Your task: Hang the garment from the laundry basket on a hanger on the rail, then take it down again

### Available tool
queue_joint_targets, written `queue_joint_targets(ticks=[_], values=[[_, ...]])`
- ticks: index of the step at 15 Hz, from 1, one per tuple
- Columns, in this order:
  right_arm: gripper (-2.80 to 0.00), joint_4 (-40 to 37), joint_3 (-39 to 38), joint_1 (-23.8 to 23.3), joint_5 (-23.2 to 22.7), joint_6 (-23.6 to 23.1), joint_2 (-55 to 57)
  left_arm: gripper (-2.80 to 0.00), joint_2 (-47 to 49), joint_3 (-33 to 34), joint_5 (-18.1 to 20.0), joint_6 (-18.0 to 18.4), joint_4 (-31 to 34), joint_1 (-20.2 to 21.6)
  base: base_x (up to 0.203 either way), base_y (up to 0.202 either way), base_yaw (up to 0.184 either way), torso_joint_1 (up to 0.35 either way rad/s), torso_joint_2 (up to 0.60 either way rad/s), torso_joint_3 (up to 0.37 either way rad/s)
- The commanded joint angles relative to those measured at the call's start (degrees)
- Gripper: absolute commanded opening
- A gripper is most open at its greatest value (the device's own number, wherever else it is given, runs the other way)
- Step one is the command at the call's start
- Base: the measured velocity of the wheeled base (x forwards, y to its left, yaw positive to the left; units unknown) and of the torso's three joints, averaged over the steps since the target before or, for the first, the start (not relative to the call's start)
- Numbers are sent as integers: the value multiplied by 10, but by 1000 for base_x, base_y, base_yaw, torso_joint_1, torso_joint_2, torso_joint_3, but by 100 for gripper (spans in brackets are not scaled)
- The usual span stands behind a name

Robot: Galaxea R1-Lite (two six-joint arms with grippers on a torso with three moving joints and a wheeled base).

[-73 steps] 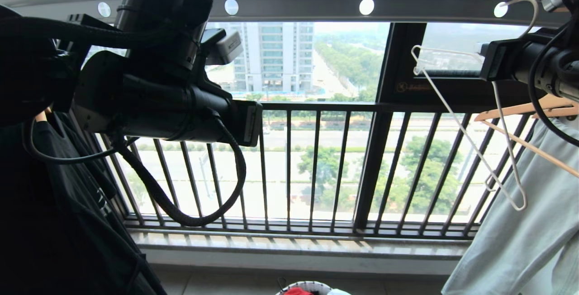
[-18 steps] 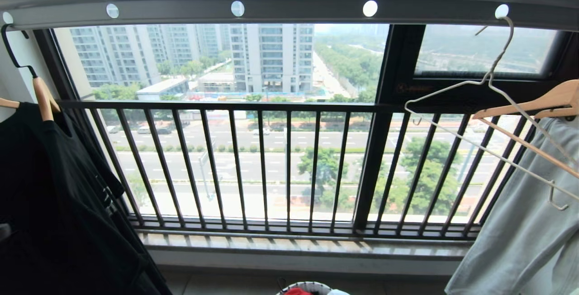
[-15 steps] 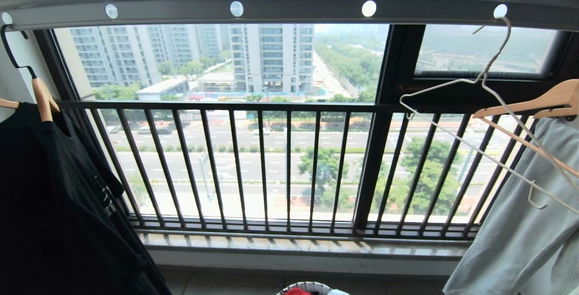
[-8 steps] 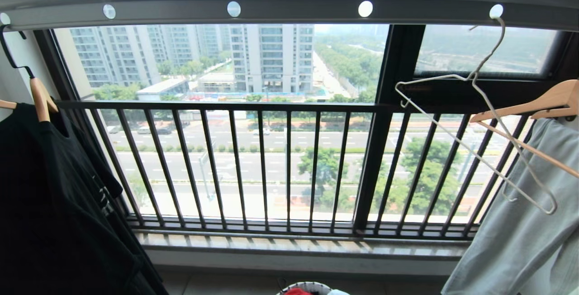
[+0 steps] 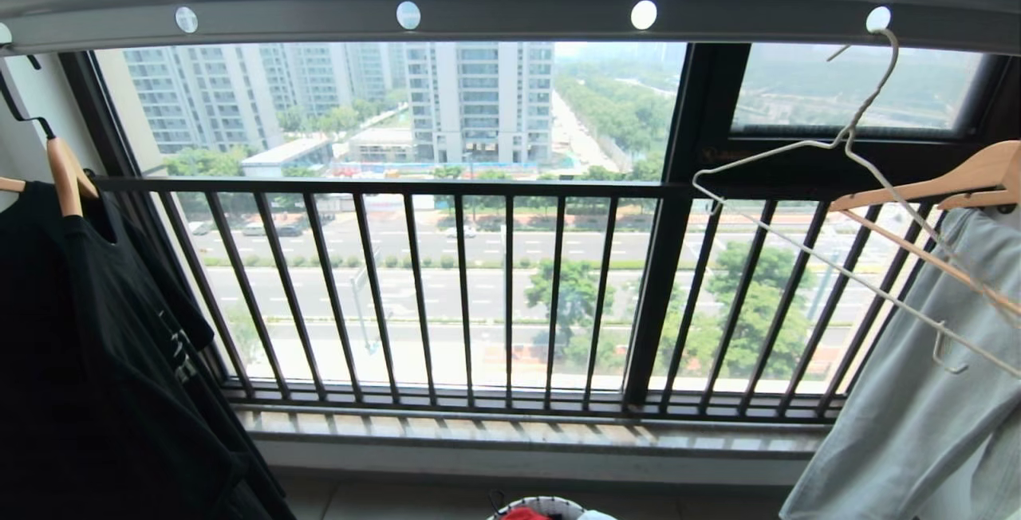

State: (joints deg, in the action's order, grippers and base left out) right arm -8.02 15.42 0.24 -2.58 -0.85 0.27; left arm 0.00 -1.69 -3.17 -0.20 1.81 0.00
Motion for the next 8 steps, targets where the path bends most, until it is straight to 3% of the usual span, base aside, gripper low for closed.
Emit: queue_joint_targets(ticks=[1,3,8], values=[[-280,73,-105,0,0,-24,-3,-280,1,13,0,1,-1,0,0,0,0,0,0,0],[-280,121,-154,0,-3,-50,-3,-280,1,13,0,1,-1,0,0,0,0,0,0,0],[-280,75,-154,0,-4,-46,-4,-280,1,12,0,-3,-1,1,0,0,0,0,0,0]])
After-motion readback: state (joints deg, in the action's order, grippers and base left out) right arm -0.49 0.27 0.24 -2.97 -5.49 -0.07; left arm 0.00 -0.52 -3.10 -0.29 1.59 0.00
